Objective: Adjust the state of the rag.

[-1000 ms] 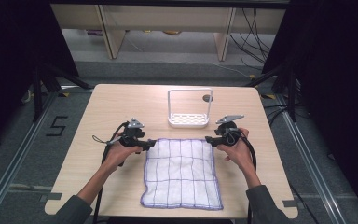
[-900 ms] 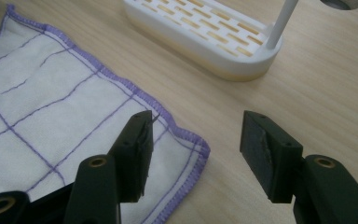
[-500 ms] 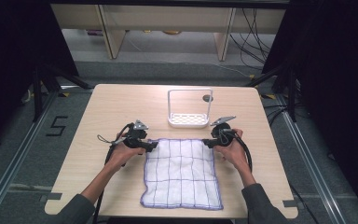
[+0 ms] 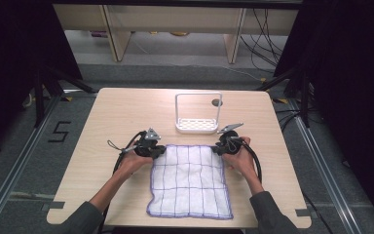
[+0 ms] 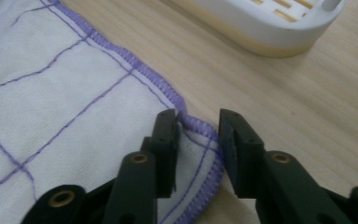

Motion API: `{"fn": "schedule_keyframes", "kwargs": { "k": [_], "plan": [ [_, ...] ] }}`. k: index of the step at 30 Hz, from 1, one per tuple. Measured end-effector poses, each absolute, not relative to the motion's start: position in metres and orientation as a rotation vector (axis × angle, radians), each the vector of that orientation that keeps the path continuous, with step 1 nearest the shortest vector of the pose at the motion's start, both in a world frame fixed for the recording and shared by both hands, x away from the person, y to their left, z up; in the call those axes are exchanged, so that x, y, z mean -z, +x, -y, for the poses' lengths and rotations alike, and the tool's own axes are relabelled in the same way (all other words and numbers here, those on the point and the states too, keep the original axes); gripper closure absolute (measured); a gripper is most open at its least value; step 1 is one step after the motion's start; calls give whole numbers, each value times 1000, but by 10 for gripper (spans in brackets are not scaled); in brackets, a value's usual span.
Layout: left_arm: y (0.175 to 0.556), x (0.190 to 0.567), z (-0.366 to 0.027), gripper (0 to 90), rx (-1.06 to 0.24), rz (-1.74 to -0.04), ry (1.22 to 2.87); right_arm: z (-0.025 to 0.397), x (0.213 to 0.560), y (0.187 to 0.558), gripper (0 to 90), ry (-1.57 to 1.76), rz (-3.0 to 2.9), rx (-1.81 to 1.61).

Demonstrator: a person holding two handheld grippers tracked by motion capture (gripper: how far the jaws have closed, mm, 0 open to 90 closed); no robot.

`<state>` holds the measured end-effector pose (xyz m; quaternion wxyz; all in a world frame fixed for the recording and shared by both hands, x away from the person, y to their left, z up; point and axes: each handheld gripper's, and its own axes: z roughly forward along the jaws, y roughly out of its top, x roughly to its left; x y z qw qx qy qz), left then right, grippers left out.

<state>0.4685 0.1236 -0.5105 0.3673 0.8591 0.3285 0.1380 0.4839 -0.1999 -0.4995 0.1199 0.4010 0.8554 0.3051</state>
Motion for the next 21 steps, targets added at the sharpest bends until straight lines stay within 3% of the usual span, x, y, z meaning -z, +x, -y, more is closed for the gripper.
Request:
{"fn": "schedule_keyframes", "kwargs": {
  "k": [1,3,21],
  "plan": [
    [469,510,-124,848,-356,-837,2206,201,499,483,805,1154,-2509,-905],
    [469,509,-125,853,-360,-829,2209,202,498,482,841,1162,-2503,-904],
    [475,485,-131,855,-429,-816,2109,215,473,480,858,1113,-2422,-1025]
  ]
}}
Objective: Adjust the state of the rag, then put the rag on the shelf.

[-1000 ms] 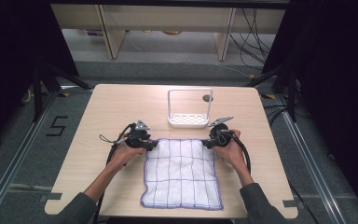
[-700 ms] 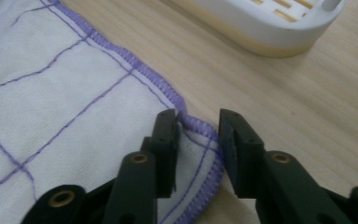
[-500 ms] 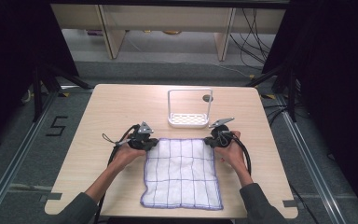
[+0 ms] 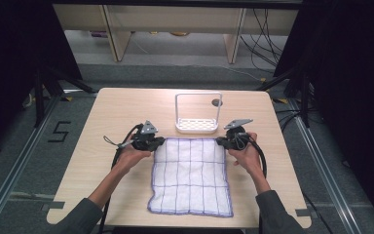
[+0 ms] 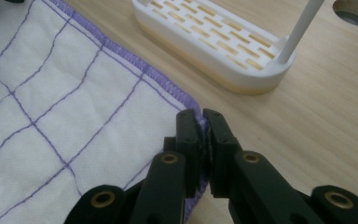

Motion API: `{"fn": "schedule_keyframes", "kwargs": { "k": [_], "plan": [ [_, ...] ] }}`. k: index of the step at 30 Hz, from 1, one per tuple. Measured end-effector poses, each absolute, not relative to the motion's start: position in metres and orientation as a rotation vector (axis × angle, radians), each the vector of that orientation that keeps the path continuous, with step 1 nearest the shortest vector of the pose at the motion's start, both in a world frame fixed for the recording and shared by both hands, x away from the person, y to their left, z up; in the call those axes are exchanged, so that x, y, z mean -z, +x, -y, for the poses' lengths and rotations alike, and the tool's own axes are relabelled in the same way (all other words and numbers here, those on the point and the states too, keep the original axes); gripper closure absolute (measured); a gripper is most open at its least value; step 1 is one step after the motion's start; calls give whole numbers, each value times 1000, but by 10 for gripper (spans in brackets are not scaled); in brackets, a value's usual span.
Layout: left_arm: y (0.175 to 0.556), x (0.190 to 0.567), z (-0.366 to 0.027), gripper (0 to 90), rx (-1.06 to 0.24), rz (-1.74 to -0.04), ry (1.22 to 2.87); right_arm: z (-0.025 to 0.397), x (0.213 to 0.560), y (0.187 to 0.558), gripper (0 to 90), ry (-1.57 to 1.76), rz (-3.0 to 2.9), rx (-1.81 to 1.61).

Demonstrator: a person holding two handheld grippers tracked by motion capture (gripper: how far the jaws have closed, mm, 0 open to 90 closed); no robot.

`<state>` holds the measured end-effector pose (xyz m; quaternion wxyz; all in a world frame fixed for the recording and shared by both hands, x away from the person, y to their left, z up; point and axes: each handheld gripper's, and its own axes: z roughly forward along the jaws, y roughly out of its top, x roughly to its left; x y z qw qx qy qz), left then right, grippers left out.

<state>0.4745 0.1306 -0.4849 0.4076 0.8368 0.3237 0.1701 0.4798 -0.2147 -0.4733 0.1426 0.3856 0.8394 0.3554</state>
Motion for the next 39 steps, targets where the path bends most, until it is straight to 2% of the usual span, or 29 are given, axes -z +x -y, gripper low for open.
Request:
{"fn": "schedule_keyframes", "kwargs": {
  "k": [26,39],
  "plan": [
    [466,449,-134,855,-442,-743,1999,228,438,468,858,1087,-2343,-1148],
    [460,431,-134,855,-492,-724,1959,225,409,460,859,1026,-2295,-1206]
  ]
}}
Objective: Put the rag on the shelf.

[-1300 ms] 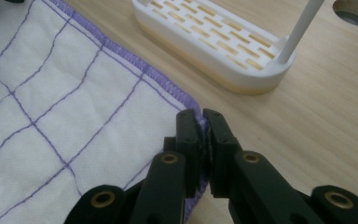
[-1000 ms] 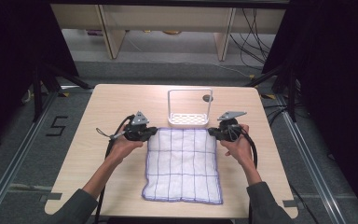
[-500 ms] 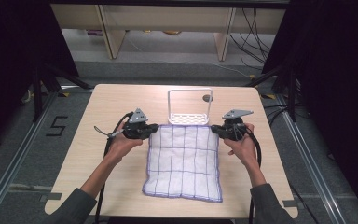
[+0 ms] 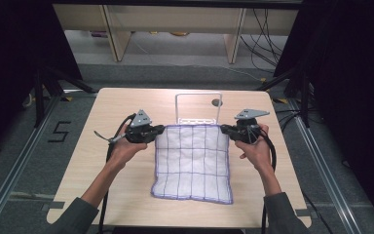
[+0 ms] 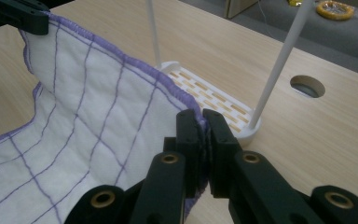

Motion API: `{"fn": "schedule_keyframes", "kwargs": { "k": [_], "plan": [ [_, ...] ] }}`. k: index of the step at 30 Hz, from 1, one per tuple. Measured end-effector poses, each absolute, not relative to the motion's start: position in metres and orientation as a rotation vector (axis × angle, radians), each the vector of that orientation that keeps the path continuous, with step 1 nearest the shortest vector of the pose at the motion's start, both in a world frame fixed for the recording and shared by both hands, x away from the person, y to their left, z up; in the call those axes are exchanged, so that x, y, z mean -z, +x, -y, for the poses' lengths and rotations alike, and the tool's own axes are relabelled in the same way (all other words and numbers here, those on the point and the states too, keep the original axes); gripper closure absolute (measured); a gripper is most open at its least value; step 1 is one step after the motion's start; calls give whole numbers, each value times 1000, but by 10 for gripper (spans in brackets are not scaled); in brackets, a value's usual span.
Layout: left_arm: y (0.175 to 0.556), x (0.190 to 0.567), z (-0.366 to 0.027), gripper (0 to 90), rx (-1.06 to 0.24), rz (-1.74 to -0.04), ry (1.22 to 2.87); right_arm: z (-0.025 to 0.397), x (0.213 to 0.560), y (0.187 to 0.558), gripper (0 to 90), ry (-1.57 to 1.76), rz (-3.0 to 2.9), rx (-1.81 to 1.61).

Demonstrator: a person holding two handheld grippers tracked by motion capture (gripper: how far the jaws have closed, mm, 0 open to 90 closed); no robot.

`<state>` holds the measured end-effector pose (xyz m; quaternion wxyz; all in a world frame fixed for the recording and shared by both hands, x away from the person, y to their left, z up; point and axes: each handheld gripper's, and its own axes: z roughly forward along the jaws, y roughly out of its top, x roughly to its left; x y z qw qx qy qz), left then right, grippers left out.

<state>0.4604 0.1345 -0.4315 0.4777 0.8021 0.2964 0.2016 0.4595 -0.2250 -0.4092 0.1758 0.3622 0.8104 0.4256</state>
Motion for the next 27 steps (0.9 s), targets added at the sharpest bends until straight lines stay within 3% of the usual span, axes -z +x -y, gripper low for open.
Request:
{"fn": "schedule_keyframes", "kwargs": {
  "k": [8,19,27],
  "plan": [
    [435,424,-140,854,-492,-656,1970,228,407,438,859,999,-2327,-1185],
    [372,447,-146,853,-456,-538,2064,229,419,384,857,901,-2430,-1155],
    [354,471,-148,850,-421,-521,2105,228,434,353,853,887,-2486,-1130]
  ]
}}
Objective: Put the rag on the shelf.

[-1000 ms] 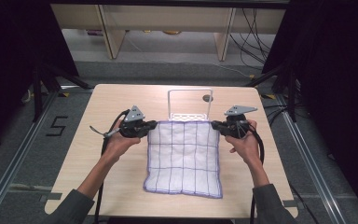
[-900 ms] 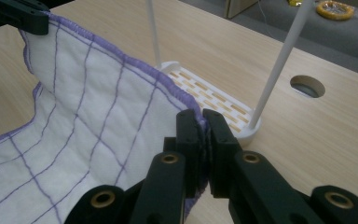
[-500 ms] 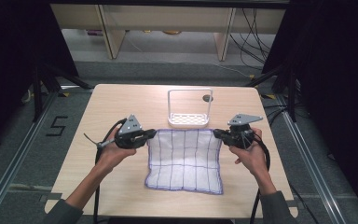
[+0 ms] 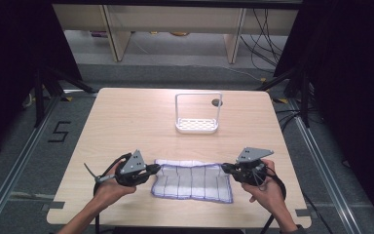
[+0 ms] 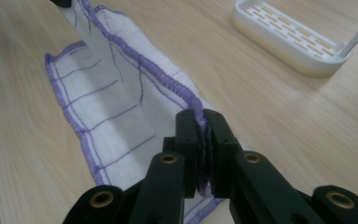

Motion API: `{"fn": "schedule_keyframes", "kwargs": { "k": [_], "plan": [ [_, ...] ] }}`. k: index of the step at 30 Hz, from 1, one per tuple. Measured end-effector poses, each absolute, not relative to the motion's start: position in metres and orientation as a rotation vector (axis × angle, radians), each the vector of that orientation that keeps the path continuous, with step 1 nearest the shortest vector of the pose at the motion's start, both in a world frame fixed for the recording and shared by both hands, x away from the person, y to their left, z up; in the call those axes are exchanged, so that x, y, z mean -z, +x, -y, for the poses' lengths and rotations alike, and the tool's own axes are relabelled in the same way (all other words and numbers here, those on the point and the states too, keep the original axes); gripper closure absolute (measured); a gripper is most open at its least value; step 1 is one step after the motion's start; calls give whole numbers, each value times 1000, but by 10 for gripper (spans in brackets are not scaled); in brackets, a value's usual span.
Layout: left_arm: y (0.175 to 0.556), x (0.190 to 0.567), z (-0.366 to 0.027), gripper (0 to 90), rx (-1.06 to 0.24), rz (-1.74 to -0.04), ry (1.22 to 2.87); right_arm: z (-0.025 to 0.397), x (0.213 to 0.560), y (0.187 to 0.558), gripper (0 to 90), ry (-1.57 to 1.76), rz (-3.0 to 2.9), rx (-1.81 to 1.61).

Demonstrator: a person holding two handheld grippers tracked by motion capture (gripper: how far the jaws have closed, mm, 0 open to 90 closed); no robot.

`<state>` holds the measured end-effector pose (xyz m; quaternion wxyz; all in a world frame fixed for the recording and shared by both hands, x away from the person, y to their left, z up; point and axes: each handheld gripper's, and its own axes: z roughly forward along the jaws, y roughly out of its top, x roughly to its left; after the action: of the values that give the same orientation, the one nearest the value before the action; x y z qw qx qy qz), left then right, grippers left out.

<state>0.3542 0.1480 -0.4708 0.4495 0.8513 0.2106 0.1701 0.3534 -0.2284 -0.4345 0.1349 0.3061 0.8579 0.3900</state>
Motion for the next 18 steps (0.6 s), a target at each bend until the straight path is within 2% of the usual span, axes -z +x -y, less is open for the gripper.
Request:
{"fn": "schedule_keyframes", "kwargs": {
  "k": [7,12,18],
  "plan": [
    [338,485,-147,848,-400,-497,2137,231,451,339,850,856,-2531,-1115],
    [329,493,-148,841,-392,-451,2230,232,462,324,831,860,-2579,-1104],
    [324,508,-143,791,-381,-425,2295,236,474,313,816,862,-2627,-1068]
  ]
}}
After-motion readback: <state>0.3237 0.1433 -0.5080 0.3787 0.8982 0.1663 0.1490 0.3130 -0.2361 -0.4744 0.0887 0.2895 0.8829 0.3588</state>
